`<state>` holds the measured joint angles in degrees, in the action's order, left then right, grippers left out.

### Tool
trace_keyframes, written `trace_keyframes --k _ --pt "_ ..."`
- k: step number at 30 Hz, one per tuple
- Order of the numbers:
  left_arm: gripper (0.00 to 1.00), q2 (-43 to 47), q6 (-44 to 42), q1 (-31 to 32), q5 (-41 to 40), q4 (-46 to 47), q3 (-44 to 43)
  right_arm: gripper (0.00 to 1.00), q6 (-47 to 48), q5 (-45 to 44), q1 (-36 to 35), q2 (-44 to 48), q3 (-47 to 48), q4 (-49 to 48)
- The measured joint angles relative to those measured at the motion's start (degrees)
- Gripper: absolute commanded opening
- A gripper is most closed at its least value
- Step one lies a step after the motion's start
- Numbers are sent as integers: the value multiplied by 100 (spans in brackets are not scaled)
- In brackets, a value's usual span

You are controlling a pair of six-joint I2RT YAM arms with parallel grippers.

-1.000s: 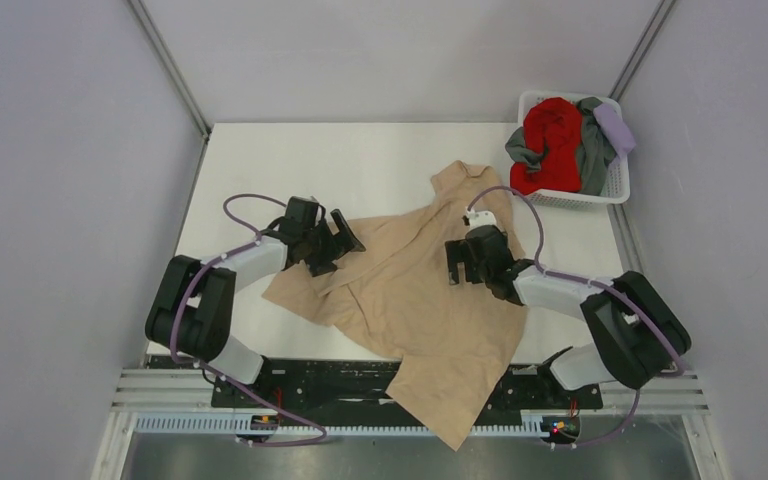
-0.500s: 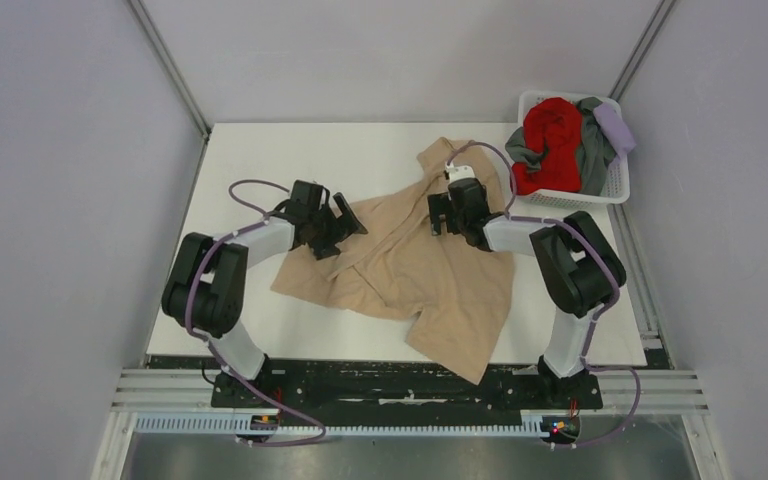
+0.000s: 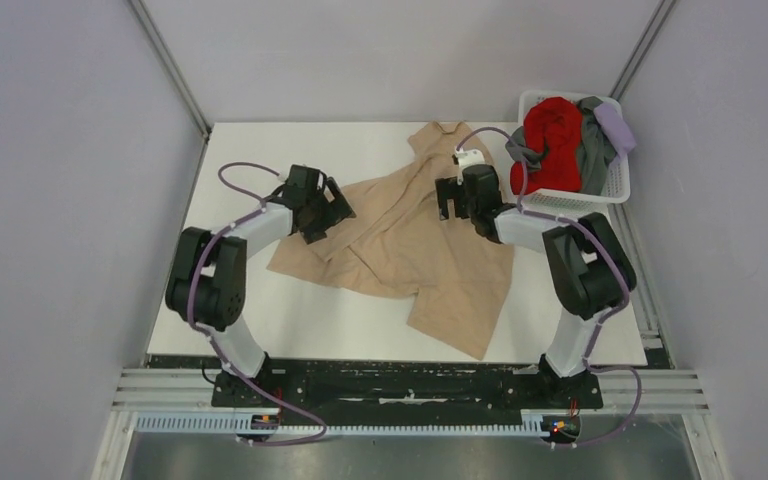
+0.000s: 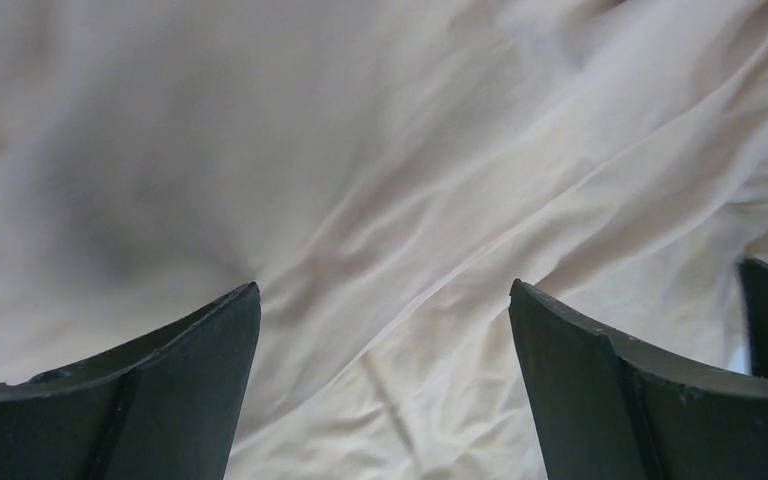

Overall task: Fold and stack the t-shirts
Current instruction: Flatten out the tshirt

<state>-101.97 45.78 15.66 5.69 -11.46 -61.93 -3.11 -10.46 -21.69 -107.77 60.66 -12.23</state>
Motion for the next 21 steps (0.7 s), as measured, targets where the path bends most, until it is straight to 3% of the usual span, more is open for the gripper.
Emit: trace_keyframes --k 8,11,21 --pt "100 1587 -588 269 -1300 -1364 356 99 -4 280 -420 2052 -1766 -448" --pt "98 1561 -739 400 -1379 -1558 367 99 -44 516 -625 2192 -2006 -492" --pt "79 656 -911 522 -1257 -1740 367 99 -140 903 -898 2277 -2531 -345"
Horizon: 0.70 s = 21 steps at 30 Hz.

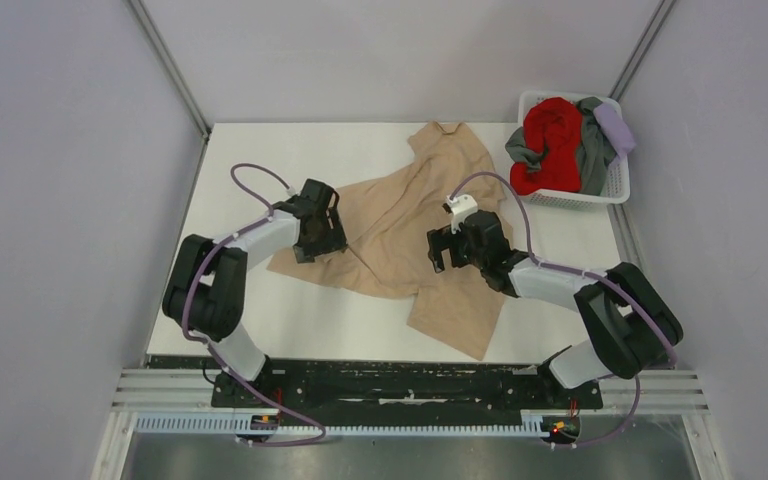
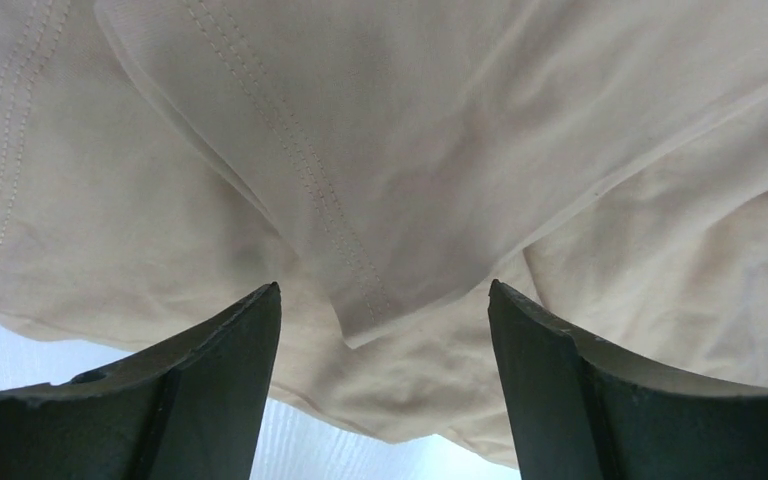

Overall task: Fold and stack the t-shirts
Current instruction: Flatten out the tshirt

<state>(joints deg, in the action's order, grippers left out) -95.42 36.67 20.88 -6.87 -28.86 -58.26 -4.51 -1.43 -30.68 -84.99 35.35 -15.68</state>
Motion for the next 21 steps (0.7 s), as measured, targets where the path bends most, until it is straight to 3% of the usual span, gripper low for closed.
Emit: trace_keyframes --k 8,16,21 --pt "58 -216 9 0 7 33 -17 99 7 28 -13 42 -146 20" --pt "19 -216 35 0 144 236 -17 98 7 9 -13 94 -151 33" --pt "18 -216 42 4 149 295 -17 99 7 -7 -13 116 -153 42"
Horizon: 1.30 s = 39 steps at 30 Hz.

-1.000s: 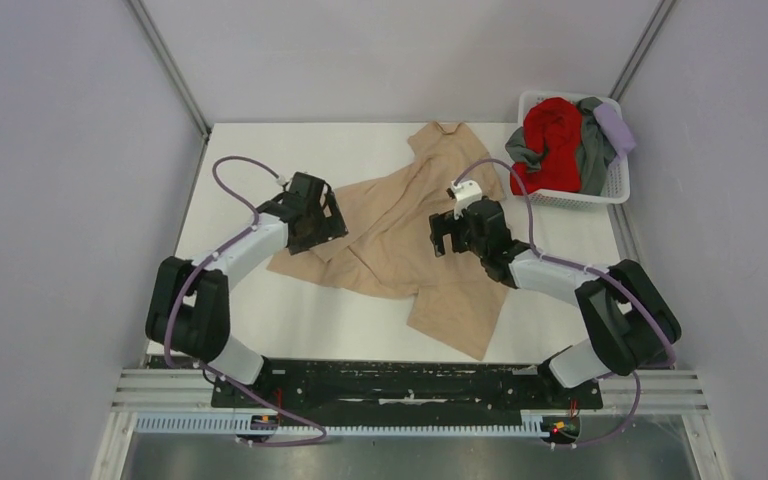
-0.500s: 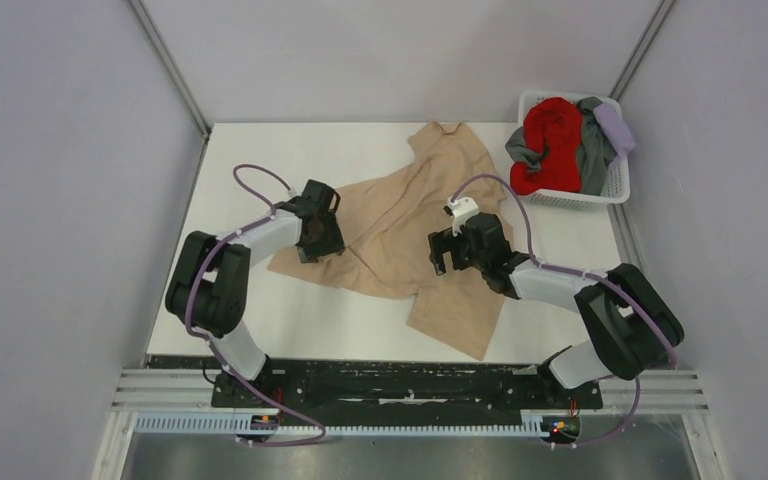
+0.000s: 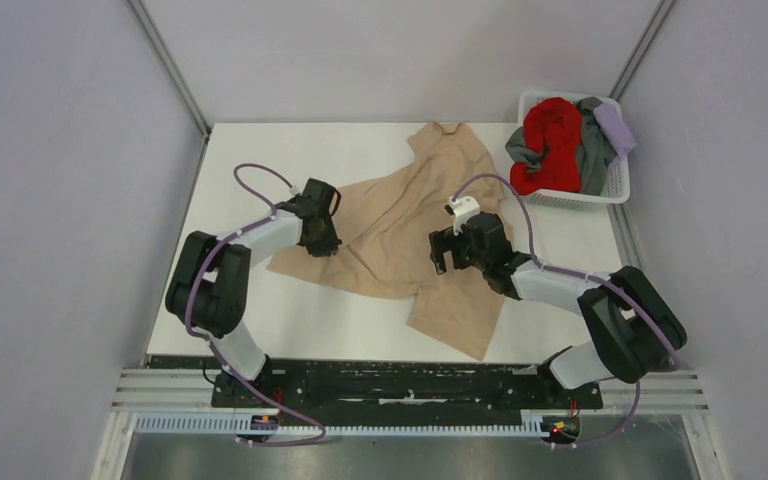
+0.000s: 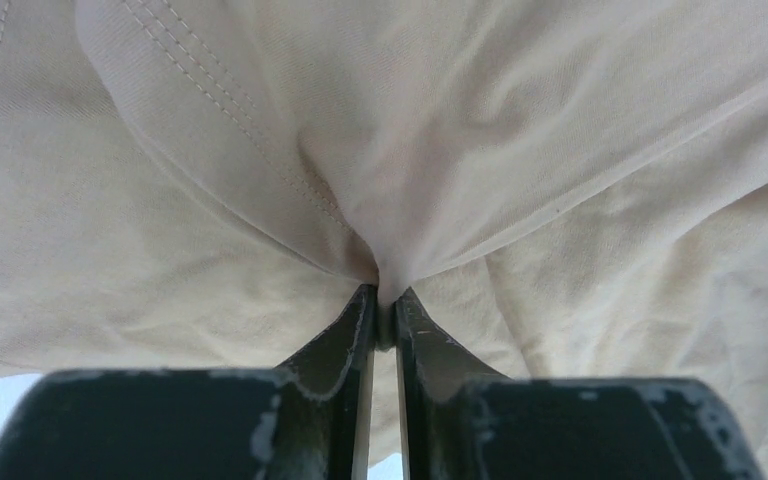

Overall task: Fold and stack the t-shirts
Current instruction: Flatten out the tshirt

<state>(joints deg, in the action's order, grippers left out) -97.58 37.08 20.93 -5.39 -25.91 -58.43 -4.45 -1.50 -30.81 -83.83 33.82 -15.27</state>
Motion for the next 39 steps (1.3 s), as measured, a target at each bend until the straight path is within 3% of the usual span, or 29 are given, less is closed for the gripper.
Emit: trace_keyframes --k 13,15,18,27,33,39 --pt "22 365 0 4 -61 -131 0 99 4 24 -177 42 -17 33" --pt "18 367 0 4 -61 -168 0 99 4 26 -216 42 -50 35" --pt "2 367 0 4 -66 -188 -4 99 4 33 -271 42 -103 48" --pt "2 365 7 4 -282 -140 -264 98 11 20 -328 39 -184 76" --pt "2 293 -35 -55 -804 -35 -772 99 46 15 -328 24 -280 72" --pt "2 -431 -330 -271 -1274 153 -1932 99 122 -33 -328 -11 -385 70"
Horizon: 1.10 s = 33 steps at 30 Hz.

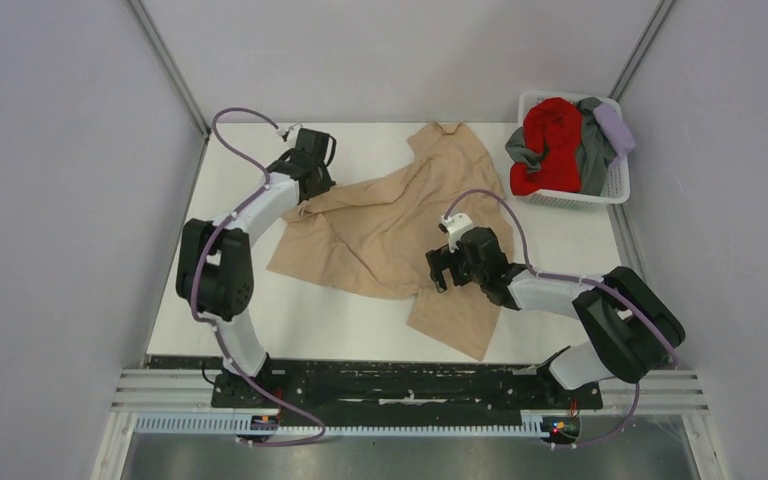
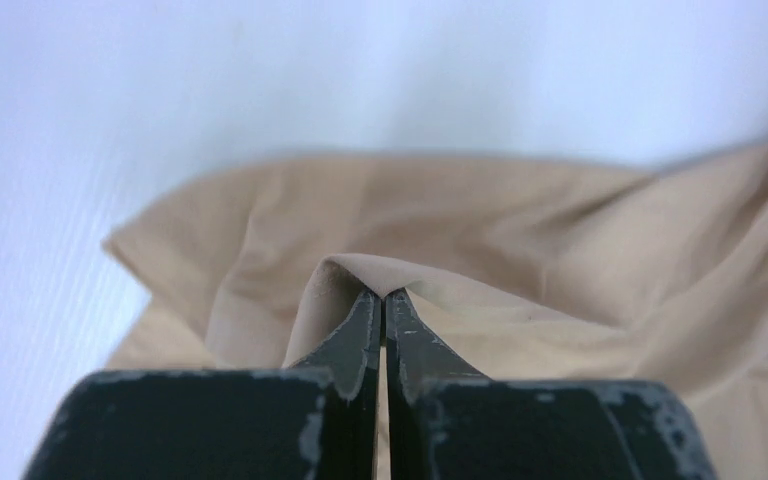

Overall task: Fold and stack the t-shirts
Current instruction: Flatten out the tshirt

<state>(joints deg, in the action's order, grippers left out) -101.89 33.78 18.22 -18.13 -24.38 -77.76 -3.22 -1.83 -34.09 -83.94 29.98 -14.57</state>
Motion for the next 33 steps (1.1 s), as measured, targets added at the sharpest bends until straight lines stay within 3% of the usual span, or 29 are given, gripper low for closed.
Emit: trace_keyframes --k 14,21,24,26,28,29,30,31,33 --pt "2 -2957 -1217 -772 -186 -94 -3449 99 146 -7 0 -44 -190 -310" --pt "5 -4013 -1394 -1152 -236 -435 -4826 99 188 15 0 -127 -195 -461" --pt "15 -4221 -1394 -1355 -229 -448 -5110 99 203 15 0 -164 -195 -525" --pt "33 -4306 -1416 -1462 -225 -442 -5252 99 212 15 0 -184 -195 -553" --pt "41 -4406 -1495 -1547 -236 -424 -5460 99 229 15 0 -188 -195 -560" --pt "52 -4468 -1510 -1593 -247 -424 -5600 99 234 13 0 -188 -195 -564" --pt "84 -4507 -1532 -1626 -282 -413 -5720 99 238 13 0 -188 -195 -564" --pt "99 -4533 -1563 -1644 -313 -415 -5821 99 240 13 0 -186 -195 -564" --pt "100 -4544 -1668 -1648 -382 -417 -5952 98 240 13 0 -162 -201 -557"
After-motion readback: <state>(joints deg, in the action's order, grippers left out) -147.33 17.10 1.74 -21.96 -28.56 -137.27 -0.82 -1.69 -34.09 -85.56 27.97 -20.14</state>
